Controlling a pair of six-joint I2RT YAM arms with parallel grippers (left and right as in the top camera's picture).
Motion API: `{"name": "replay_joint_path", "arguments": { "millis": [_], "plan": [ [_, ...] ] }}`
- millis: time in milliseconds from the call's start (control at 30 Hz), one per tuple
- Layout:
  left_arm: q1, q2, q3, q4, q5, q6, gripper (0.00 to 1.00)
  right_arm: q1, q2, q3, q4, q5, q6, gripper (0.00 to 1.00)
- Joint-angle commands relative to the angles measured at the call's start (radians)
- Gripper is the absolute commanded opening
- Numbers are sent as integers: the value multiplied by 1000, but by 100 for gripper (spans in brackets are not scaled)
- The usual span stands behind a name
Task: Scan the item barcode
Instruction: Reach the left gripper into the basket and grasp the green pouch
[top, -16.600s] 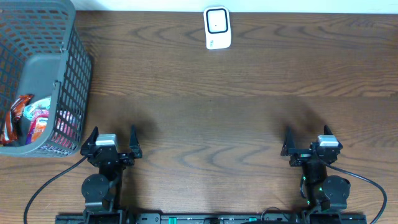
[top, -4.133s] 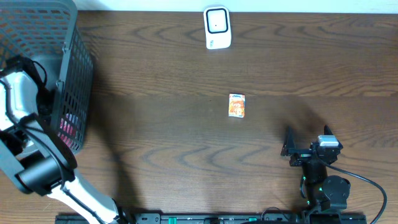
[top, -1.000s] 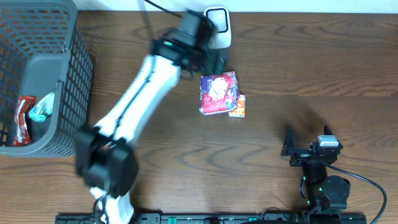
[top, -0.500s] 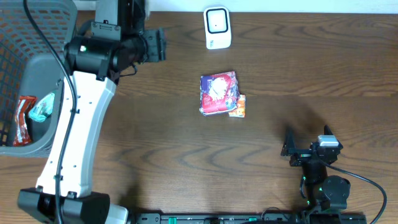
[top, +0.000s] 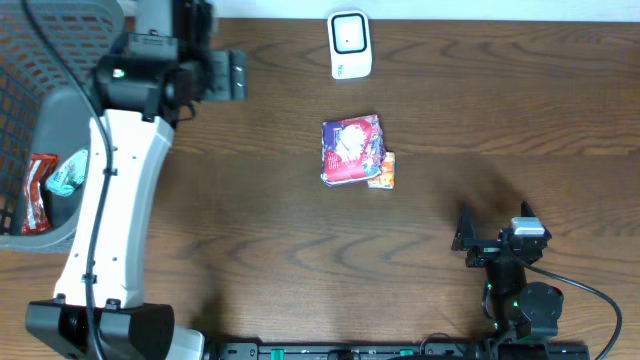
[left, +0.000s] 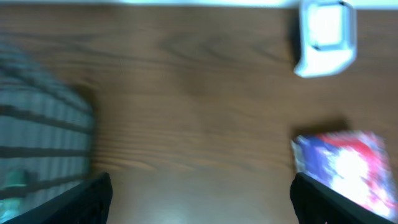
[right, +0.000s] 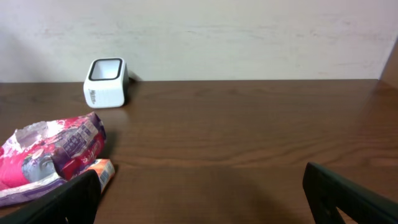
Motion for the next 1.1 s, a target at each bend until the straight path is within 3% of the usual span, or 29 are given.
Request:
{"name": "replay_joint_path", "arguments": {
  "millis": [0, 467, 700, 767, 833, 1067],
  "plan": [
    [89, -3, 80, 30, -152, 18, 92, 4, -3, -2, -3, 4, 14, 99],
    [467, 8, 105, 97, -158, 25, 92, 4, -3, -2, -3, 4, 14, 99],
    [660, 97, 98, 93, -156, 62, 92, 4, -3, -2, -3, 4, 14, 99],
    [695, 143, 95, 93, -140, 112, 91, 4, -3, -2, -3, 4, 14, 99],
    [704, 193, 87, 93, -92, 223, 84, 4, -3, -2, -3, 4, 14, 99],
    [704, 296, 13, 81, -94, 360, 84, 4, -3, -2, -3, 4, 14, 99]
  ]
}}
